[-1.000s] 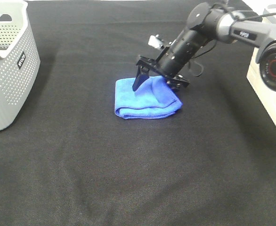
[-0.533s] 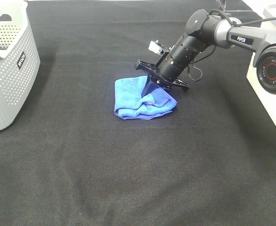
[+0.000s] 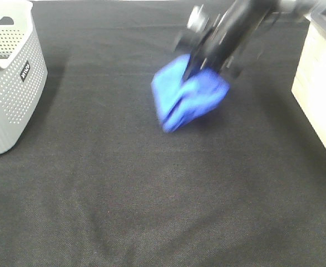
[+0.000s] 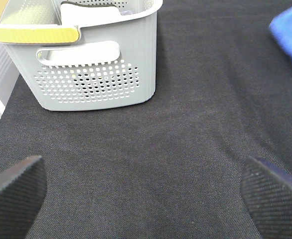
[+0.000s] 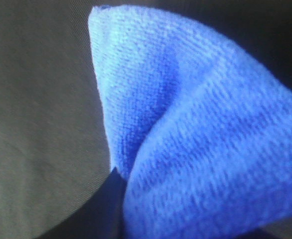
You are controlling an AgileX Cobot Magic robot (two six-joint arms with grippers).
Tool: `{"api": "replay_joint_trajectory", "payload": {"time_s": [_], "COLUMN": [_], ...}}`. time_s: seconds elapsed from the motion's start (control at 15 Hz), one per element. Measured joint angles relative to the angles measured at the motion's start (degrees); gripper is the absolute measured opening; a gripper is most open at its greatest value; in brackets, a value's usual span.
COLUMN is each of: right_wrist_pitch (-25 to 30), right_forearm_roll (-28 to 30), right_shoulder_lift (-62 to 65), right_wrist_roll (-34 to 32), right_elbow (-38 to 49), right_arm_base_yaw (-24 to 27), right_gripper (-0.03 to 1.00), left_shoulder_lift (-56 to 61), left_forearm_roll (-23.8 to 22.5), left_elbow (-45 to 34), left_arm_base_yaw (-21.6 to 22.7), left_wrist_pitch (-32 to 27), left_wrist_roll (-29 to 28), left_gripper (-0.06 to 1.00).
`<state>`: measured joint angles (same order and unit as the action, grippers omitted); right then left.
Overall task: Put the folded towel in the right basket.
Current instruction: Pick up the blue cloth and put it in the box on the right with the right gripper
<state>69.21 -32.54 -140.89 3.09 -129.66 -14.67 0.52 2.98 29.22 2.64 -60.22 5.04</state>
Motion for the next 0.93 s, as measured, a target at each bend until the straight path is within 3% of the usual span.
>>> {"api": "replay_joint_trajectory", "payload": {"time_s": [0.27, 0.47, 0.53, 0.67, 0.93], "right_wrist_pitch": [0.3, 0.3, 0.3, 0.3, 0.6], "right_forearm_roll": [5.8, 9.4, 12.9, 16.8, 21.9], "right_shoulder_lift": [15.5, 26.0, 30.3, 33.1, 33.2], "right_wrist_roll": [-0.1, 0.1, 2.1, 3.1, 5.6], "right_elbow": [0.5, 4.0, 7.3, 11.6, 19.9], "right_arm_base_yaw": [7.5, 18.0, 23.8, 29.8, 34.6], "right_gripper": [0.22, 0.22, 0.22, 0.22, 0.22], "left_shoulder_lift": [0.0, 0.0, 0.0, 0.0, 0.0], "left_forearm_roll": [-0.1, -0.1, -0.1, -0.1, -0.1], "left_elbow": [0.0, 0.0, 0.0, 0.0, 0.0], "left_arm_base_yaw": [0.0, 0.0, 0.0, 0.0, 0.0], "left_wrist_pitch": [0.0, 0.0, 0.0, 0.0, 0.0], "left_wrist_roll": [0.0, 0.0, 0.0, 0.0, 0.0], "left_gripper": [0.99, 0.99, 0.99, 0.99, 0.99]}}
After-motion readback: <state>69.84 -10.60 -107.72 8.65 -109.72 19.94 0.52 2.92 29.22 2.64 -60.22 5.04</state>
